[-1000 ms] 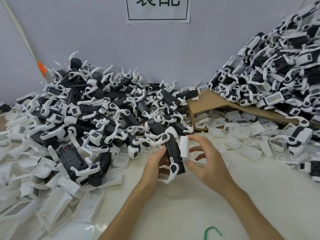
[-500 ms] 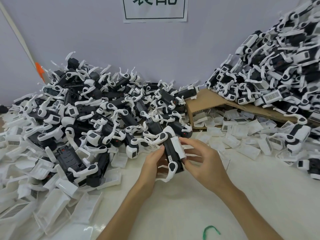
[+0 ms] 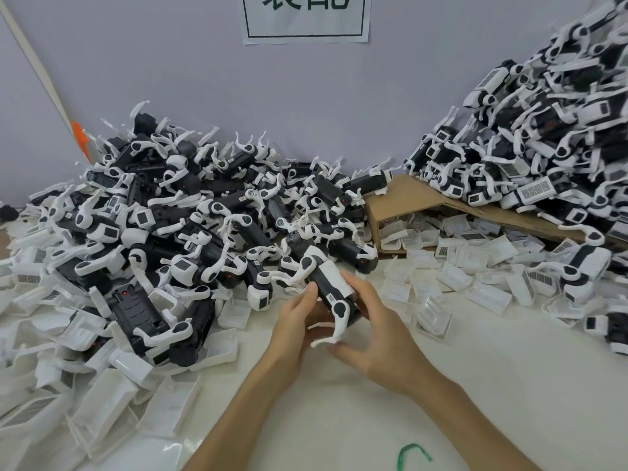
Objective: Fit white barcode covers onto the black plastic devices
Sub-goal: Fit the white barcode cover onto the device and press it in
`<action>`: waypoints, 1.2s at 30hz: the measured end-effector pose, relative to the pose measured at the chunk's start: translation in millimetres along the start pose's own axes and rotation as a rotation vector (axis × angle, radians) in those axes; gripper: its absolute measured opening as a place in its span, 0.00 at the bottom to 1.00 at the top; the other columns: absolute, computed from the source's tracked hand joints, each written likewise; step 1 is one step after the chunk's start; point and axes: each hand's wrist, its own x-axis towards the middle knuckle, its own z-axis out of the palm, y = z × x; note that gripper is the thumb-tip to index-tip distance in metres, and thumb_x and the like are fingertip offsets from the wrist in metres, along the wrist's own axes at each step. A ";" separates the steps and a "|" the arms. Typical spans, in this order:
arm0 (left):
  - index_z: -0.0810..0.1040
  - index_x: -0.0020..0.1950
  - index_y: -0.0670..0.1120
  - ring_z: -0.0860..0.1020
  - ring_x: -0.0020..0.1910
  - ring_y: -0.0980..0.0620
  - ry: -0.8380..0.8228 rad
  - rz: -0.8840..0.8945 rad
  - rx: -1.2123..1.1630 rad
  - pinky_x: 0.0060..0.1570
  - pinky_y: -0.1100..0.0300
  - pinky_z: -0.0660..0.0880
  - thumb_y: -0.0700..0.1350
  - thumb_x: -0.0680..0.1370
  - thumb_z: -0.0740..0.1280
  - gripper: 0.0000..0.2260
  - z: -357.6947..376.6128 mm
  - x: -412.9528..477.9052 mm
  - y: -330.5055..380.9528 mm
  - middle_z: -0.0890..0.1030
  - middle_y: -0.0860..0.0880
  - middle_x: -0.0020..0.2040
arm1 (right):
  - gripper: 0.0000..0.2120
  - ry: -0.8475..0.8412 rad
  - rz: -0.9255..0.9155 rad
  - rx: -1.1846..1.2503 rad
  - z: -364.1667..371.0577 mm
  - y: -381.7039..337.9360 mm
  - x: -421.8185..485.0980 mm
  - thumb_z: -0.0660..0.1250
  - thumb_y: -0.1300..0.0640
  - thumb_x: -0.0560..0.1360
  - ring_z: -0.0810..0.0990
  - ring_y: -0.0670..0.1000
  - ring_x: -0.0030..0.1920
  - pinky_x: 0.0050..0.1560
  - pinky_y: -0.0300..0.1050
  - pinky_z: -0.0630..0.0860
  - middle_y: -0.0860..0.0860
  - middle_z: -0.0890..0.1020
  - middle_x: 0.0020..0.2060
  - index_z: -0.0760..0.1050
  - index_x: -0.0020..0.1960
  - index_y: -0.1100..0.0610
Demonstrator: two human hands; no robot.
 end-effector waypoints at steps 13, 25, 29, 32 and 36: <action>0.83 0.59 0.39 0.81 0.57 0.40 -0.220 -0.024 -0.092 0.67 0.40 0.70 0.59 0.80 0.61 0.25 20.4 -13.0 -4.5 0.84 0.37 0.54 | 0.26 0.541 -0.202 -0.212 -1.2 3.3 4.6 0.79 0.65 0.68 0.80 0.33 0.46 0.42 0.23 0.71 0.37 0.82 0.44 0.79 0.64 0.56; 0.85 0.56 0.46 0.84 0.46 0.47 -0.276 -0.094 -0.187 0.45 0.58 0.80 0.57 0.78 0.64 0.18 17.9 -12.5 -2.1 0.85 0.44 0.49 | 0.25 0.564 -0.252 -0.250 -0.9 6.3 5.8 0.79 0.67 0.69 0.80 0.35 0.52 0.50 0.26 0.73 0.47 0.85 0.51 0.79 0.65 0.61; 0.84 0.59 0.46 0.83 0.49 0.46 -0.284 -0.089 -0.203 0.48 0.56 0.79 0.56 0.80 0.63 0.18 17.3 -11.9 -1.1 0.84 0.43 0.53 | 0.24 0.578 -0.241 -0.235 -0.4 4.1 7.8 0.79 0.65 0.69 0.79 0.33 0.50 0.48 0.24 0.72 0.43 0.83 0.48 0.79 0.64 0.60; 0.84 0.59 0.45 0.82 0.49 0.46 -0.288 -0.072 -0.176 0.50 0.55 0.78 0.56 0.80 0.63 0.18 17.8 -11.2 -2.3 0.83 0.43 0.55 | 0.24 0.589 -0.237 -0.274 -3.2 3.0 8.3 0.80 0.65 0.67 0.78 0.30 0.45 0.45 0.22 0.70 0.41 0.82 0.44 0.81 0.62 0.58; 0.85 0.57 0.46 0.83 0.48 0.47 -0.287 -0.057 -0.153 0.49 0.55 0.78 0.56 0.80 0.63 0.17 17.7 -13.1 0.0 0.84 0.43 0.54 | 0.23 0.604 -0.251 -0.313 -5.8 2.5 7.7 0.78 0.60 0.68 0.77 0.29 0.43 0.43 0.21 0.70 0.40 0.81 0.43 0.81 0.62 0.59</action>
